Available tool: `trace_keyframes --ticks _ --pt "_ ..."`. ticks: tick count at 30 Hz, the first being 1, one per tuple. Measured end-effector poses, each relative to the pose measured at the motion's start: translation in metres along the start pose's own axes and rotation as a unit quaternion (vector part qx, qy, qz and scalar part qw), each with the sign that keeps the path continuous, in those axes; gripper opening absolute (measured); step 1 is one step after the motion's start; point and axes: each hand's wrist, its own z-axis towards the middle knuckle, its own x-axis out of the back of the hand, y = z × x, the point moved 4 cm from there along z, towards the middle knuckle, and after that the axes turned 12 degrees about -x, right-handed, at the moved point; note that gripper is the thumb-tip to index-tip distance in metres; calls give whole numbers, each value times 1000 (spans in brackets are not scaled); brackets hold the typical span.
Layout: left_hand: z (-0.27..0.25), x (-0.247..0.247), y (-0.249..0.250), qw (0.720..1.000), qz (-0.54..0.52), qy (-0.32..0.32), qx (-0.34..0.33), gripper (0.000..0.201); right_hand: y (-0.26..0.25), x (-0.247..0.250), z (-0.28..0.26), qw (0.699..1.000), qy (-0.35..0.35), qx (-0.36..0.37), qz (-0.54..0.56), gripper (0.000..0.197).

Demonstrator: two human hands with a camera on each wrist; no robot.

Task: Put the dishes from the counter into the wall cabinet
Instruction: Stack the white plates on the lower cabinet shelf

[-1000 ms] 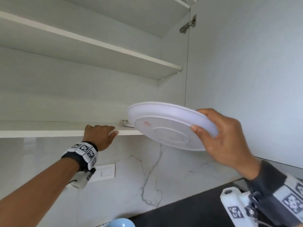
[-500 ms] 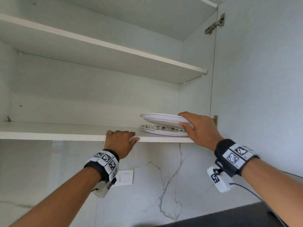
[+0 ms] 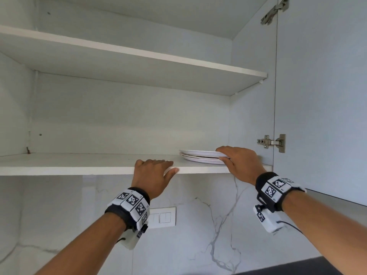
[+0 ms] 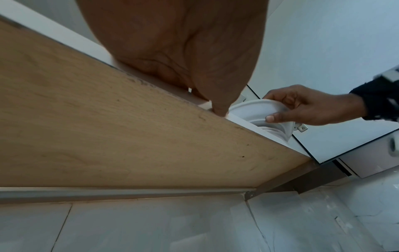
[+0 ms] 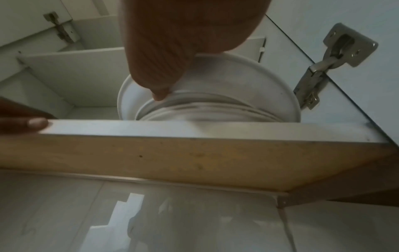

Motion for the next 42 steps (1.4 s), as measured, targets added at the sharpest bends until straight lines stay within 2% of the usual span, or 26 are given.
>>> trace_keyframes --ticks 3,8,21,28,31,35,40,42 --pt "0 4 3 1000 -6 7 1 63 3 -5 -1 999 -9 -6 -31 25" --pt "0 2 2 1000 7 -6 7 64 8 -20 0 999 -34 -26 -14 37" --pt "-1 4 4 1000 13 -24 12 59 16 -41 -7 997 -62 -45 3 41" --pt "0 10 9 999 20 -42 22 59 8 -42 -32 990 -109 -79 -43 59" --pt "-2 9 10 997 11 -68 26 57 -2 -37 -54 990 -124 -64 -32 61" --pt "-13 7 7 995 31 -89 26 68 -16 -35 -101 983 -166 -61 41 54" --pt "-84 -9 37 1000 -26 -16 -1 67 -43 -66 -204 955 -289 -44 48 44" --pt "-132 -31 49 997 -57 -53 13 66 -58 -84 -248 932 -357 -48 49 40"
